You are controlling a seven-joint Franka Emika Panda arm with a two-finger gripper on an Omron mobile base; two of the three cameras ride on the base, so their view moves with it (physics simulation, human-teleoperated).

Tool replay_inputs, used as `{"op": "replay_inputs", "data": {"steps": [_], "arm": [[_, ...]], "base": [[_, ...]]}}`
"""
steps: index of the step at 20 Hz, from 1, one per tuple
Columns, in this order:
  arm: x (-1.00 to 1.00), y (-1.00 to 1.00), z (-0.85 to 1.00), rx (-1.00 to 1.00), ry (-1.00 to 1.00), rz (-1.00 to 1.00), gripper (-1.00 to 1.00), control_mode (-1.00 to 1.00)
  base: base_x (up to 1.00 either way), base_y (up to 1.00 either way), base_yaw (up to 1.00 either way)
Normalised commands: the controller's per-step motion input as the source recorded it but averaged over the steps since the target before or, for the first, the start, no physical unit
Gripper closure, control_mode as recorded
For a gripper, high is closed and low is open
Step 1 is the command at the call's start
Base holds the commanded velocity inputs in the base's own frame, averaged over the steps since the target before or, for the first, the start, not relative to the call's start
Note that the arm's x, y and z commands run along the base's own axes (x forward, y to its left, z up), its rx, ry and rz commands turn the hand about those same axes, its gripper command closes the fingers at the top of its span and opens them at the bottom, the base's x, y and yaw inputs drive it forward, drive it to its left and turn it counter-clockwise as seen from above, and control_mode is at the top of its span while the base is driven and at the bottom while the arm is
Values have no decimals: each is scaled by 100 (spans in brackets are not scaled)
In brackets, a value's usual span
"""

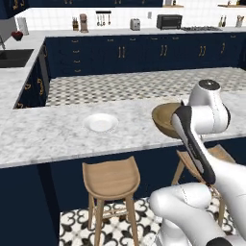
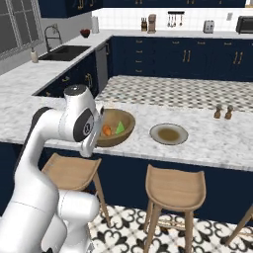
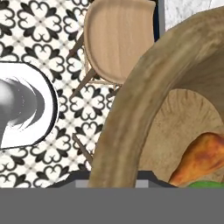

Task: Pick the chicken drumstick and lemon wedge from their plates and place them in the bowl. Then put the bowl in the fridge.

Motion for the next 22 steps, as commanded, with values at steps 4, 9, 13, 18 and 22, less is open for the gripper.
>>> {"op": "replay_inputs", "data": {"steps": [4, 9, 13, 18, 22], "arm": [[0, 0, 0, 0, 0, 0, 100, 100], [0, 0, 0, 0, 0, 0, 100, 100], [0, 0, 0, 0, 0, 0, 100, 100], [0, 0, 0, 0, 0, 0, 100, 100], [0, 0, 0, 0, 0, 0, 100, 100]], "base": [[-74, -86, -43], [0, -94, -65], [7, -100, -29], [21, -100, -2], [23, -100, 4]]}}
